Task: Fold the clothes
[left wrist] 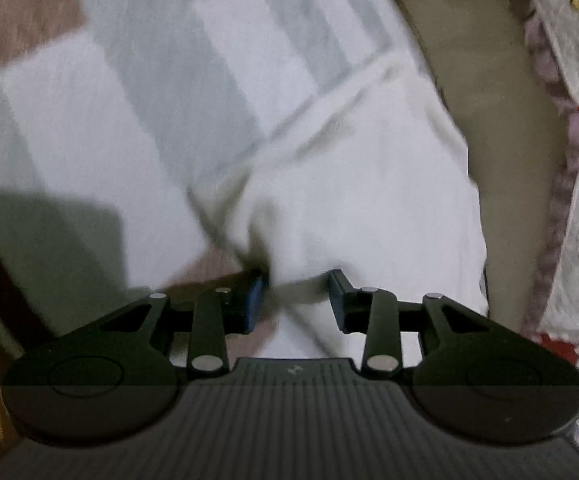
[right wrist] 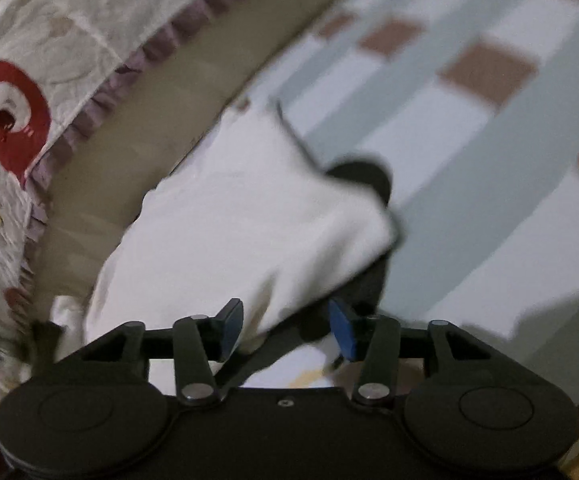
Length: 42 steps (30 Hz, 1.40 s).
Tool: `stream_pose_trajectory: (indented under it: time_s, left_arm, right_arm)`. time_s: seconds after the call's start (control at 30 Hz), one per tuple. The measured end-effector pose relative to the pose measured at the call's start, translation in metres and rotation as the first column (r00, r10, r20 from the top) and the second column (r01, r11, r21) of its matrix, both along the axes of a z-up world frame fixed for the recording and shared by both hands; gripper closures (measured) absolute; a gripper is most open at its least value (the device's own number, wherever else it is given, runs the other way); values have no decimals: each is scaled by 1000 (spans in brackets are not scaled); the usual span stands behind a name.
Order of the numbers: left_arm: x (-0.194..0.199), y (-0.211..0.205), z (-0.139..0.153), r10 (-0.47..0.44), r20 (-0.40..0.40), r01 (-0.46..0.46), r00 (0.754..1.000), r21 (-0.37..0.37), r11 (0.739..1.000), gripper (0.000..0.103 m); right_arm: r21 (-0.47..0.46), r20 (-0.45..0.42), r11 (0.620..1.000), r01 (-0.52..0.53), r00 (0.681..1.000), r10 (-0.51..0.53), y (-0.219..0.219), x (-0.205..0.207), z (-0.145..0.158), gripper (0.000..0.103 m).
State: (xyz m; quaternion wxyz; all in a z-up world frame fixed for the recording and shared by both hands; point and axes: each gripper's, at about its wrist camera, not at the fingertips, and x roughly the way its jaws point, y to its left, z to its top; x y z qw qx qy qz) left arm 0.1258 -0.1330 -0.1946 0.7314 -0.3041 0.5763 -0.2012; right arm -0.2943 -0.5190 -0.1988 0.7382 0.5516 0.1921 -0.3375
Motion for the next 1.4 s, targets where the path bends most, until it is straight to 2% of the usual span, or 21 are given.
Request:
stream_pose_trajectory:
  time_s: [0.07,0.17,0.2,0.27,0.37,0.43,0.5,0.53,0.7,0.77,0.9,0.97,1.0,1.03,1.07,1.1,1.27,1.4]
  left_arm:
    - [7,-1,2,18,47,-19,999,18,1000,69]
    - [16,-1,-2,59,47,-59,997,-16,998,73]
    - [14,-2,0,51,64,-51,997,-6,999,75]
    - [11,-3,4,30,101,-33,994,22,999,76]
    - [1,10,16,76,130,-80,989,21,997,76]
    - [2,12,13,108,129,-111,986,14,994,76]
    - [-1,17,9,99,85,-97,991,-19,995,76]
    - [-2,13,7,88,74,-86,993,-26,996,74]
    - [-5,-7,-6,31,28,-29,999,-57,998,68]
    - [-1,-12,-6,41,72,-39,997,-40,998,66]
    - [7,-20,-5,64,166,-64,984,-5,998,68]
    - [11,-25,-4,74,213,-78,974,12,997,82]
    - [12,-27,-3,56,225,-65,973,32,997,83]
    - [13,-29,-1,36,239,-48,970,45,998,87]
    - [12,-29,3,22,254,-37,967,54,998,88]
    - [11,-30,7,8,269,-26,963,64,998,88]
    - [6,-32,25,-62,342,24,938,113,993,90]
    - [1,-33,41,-119,396,62,911,155,986,90]
  right_arm:
    - [23,-2,1000,-1,1000,1,2,9,-6,49]
    - [-37,-41,999,23,999,-25,-7,22,-1,50]
    - [-42,-44,998,42,998,-44,-11,23,0,50]
    - [-38,-39,996,78,996,-80,-18,26,-1,49]
    - [-31,-3,992,120,993,-120,-20,23,-3,46]
    - [-25,23,989,146,989,-145,-20,20,-4,46]
    - [-103,-2,983,154,988,-155,-14,16,-5,47]
    - [-148,-29,979,142,989,-148,-10,14,-6,52]
    - [-214,-51,974,69,995,-82,-9,14,-7,51]
    - [-193,-23,977,86,995,-93,-16,14,-9,50]
    - [-130,29,980,149,989,-146,-31,19,-12,42]
    - [-120,6,982,145,989,-146,-34,28,-11,42]
    - [-134,-27,984,120,992,-125,-33,32,-8,46]
    - [-155,-70,985,82,993,-94,-33,36,-7,70]
    - [-174,-118,984,29,992,-50,-33,42,-7,86]
    - [-198,-142,980,-10,990,-19,-33,45,-9,93]
    - [-303,-148,951,-59,989,14,-34,47,-5,96]
    - [-444,-200,883,-151,978,66,-17,42,12,97]
